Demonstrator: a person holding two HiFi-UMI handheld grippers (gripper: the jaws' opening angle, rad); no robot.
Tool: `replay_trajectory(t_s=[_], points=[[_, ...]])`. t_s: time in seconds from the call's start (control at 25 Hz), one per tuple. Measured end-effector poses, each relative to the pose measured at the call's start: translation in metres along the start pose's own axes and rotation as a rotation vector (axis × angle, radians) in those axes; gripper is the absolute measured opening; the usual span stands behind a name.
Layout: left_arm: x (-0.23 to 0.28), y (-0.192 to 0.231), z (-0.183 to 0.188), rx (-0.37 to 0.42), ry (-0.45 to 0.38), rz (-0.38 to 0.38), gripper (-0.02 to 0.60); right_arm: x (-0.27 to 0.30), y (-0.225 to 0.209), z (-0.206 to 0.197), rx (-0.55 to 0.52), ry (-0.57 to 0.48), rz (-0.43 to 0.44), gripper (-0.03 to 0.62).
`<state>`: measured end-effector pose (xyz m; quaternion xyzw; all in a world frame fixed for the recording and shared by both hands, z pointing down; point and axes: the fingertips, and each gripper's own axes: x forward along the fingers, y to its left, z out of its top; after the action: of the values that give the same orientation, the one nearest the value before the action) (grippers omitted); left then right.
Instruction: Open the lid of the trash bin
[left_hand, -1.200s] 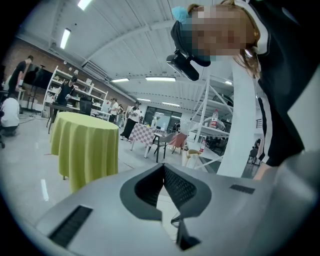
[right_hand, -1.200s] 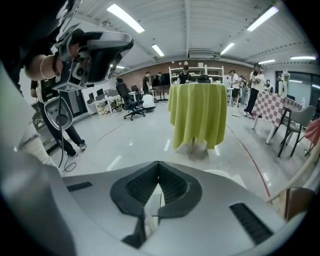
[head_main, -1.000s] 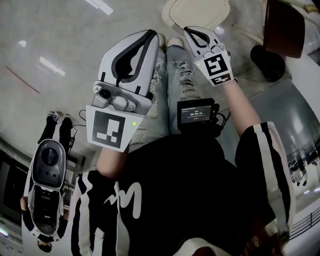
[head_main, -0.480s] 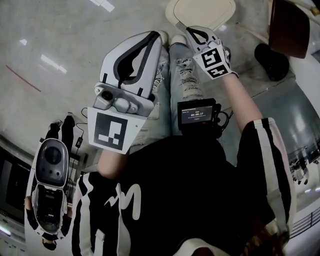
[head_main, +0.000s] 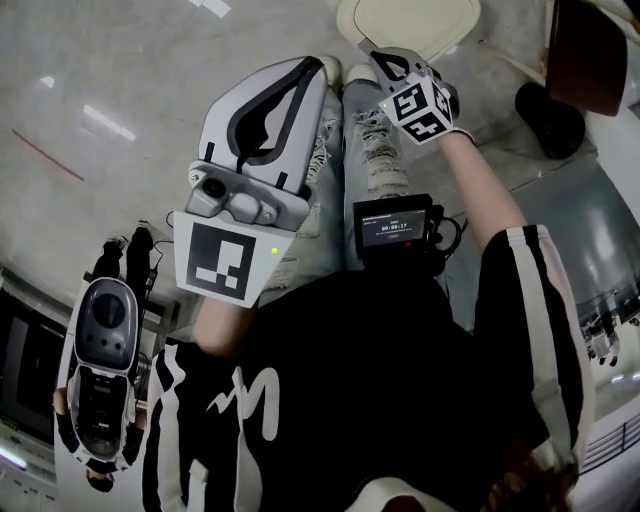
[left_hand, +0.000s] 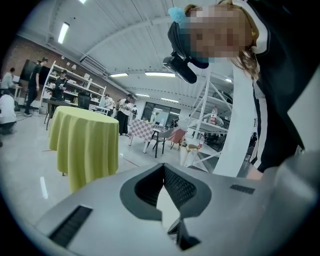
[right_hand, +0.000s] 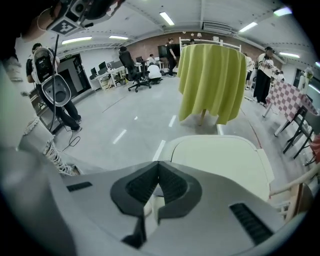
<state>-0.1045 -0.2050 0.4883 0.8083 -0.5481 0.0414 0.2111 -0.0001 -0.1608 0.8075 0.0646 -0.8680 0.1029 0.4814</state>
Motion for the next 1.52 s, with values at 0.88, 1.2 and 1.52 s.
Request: replay_trajectory(t_s=[0.88,1.2,1.52], points=[[0.002,-0.002,-0.007,-0.001,0.005,-0.012,0.006,0.022,0.003,-0.028,-0.032,0.163,-0.069,0.003],[0.005,-0.008,-0.006,0.004,0.003,-0.03,0.007,0.026,0.004,-0.032,-0.058,0.2,-0.116,0.003],[0.007,-0.021,-0.009,0.015,-0.004,-0.062,0.007,0.03,0.006,-0.039,-0.082,0.217,-0.214,0.003]])
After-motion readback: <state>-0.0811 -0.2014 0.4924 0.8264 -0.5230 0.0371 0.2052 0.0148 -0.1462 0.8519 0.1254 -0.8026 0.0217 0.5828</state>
